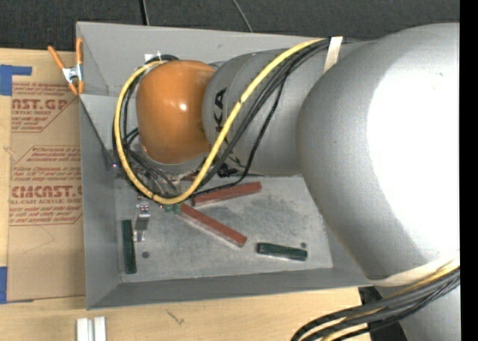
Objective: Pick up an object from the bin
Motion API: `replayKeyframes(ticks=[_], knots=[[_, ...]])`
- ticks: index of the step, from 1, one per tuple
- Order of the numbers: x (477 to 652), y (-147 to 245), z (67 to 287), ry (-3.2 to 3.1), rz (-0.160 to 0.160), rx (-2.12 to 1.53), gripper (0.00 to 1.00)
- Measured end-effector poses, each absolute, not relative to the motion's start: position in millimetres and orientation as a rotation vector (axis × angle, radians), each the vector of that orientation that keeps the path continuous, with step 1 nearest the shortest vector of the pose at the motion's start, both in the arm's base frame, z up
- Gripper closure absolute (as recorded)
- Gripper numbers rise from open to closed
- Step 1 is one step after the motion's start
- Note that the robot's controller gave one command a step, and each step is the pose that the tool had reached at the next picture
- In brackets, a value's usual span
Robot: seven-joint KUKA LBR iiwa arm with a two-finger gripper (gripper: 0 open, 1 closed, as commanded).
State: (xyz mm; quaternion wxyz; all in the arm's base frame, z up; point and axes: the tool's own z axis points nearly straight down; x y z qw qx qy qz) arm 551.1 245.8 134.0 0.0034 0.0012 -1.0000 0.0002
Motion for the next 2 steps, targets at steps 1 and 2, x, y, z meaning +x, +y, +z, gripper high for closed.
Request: replayKeyframes(ticks=[1, 2], knots=[[553.4, 245, 139, -3.142, -0.002, 0.001, 0.0], [536.6, 238, 114, -3.147, -0.005, 0.131, 0.0]])
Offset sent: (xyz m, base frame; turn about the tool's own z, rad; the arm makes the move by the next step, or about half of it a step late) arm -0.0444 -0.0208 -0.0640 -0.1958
